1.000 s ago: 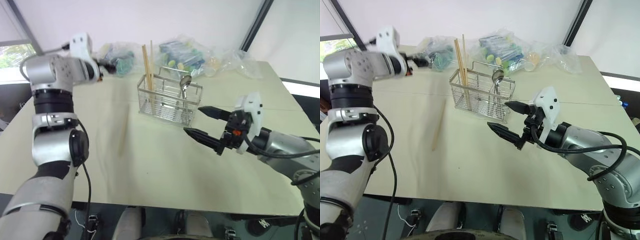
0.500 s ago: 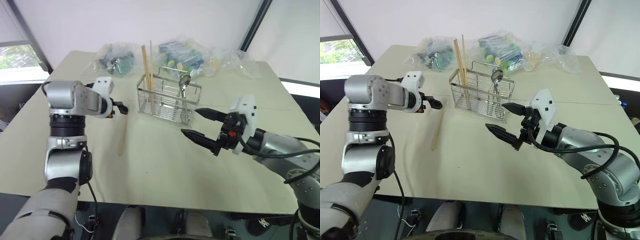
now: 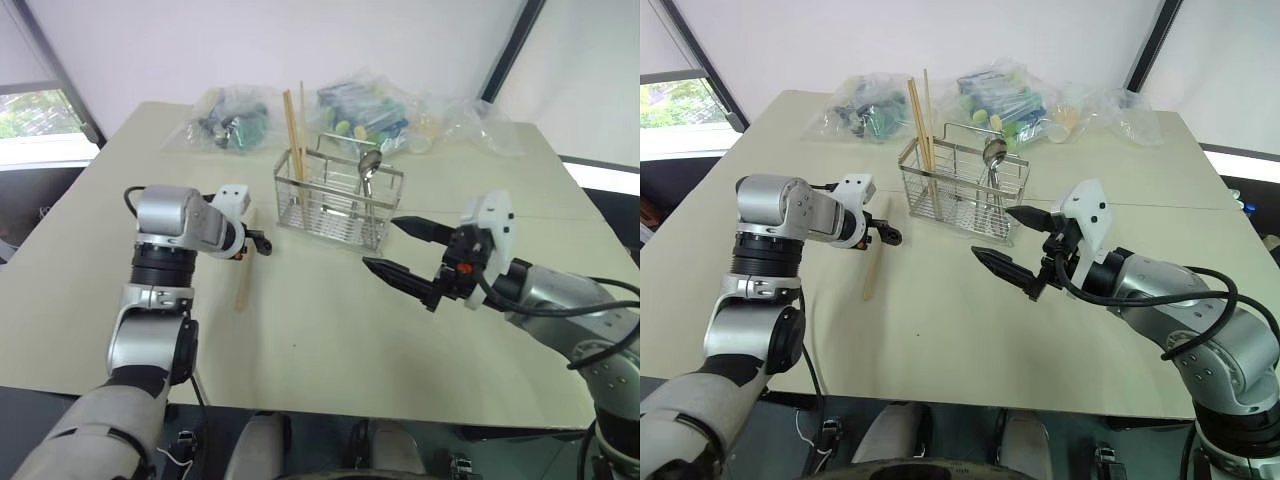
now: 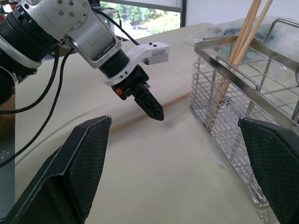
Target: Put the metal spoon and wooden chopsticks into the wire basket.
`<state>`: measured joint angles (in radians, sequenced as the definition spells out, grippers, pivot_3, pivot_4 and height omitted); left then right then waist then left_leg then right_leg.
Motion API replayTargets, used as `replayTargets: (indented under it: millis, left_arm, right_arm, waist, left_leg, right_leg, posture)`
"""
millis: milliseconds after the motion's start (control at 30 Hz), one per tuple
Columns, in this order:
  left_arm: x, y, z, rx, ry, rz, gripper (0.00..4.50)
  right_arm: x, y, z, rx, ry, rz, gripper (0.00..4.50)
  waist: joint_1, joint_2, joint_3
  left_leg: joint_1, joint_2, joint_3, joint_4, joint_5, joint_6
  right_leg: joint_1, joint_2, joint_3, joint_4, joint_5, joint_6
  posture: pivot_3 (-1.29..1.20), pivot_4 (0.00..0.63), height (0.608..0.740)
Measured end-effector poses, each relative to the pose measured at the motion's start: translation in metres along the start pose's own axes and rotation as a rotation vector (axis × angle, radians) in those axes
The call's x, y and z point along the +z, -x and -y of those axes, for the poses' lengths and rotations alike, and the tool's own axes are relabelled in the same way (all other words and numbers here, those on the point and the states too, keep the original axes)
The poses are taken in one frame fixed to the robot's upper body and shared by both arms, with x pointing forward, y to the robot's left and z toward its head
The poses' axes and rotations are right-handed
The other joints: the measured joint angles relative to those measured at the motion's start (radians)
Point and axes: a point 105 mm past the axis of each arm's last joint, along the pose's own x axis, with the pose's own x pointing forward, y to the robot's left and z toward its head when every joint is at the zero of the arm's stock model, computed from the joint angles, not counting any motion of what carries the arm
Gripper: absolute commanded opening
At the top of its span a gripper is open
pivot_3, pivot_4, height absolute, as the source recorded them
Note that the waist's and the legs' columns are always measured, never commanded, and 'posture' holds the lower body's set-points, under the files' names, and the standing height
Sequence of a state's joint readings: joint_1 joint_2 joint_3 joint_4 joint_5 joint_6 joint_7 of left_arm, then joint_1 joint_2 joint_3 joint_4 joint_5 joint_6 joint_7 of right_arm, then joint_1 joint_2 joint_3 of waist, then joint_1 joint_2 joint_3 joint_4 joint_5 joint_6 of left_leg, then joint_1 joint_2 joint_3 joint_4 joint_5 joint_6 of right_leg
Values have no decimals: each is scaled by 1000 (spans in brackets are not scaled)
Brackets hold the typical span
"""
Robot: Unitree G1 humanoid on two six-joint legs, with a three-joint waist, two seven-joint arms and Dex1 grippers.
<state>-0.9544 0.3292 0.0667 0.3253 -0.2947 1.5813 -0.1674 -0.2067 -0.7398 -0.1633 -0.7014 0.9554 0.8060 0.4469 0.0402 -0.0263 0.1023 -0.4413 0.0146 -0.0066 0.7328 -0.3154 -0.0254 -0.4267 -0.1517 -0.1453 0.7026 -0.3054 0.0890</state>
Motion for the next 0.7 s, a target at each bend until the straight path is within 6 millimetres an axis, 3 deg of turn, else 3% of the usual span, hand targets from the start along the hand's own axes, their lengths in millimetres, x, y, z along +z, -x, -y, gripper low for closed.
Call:
replayTargets:
  millis: [100,267,567,700]
  left_arm:
    - [0,-1,0,-8,21,-1,2636]
    - [1,-4,-3,-3,42,-4,8]
    - [5,0,-14,28,83,25,8]
    - [14,7,-33,89,119,95,8]
  right_arm:
    - [0,0,0,-4,-2,-1,4500]
    - [-2,1,0,-8,-6,-4,4500]
    - [-2,1,-1,3,-5,-7,4500]
    - [-2,1,-1,10,-1,-10,4500]
  waist:
    - [-1,0,0]
    - [-2,0,0]
    - [-2,0,0]
    - [-2,0,0]
  left_leg:
    - [0,0,0,0,0,0]
    - [0,0,0,0,0,0]
    - [0,0,0,0,0,1]
    - [0,0,0,0,0,1]
  right_leg:
    - [0,0,0,0,0,0]
    - [0,0,0,0,0,0]
    - [0,0,0,0,0,0]
    - [0,0,0,0,0,0]
  posture:
    - [0,150,628]
    - [0,150,628]
    - [0,150,628]
    - [0,150,628]
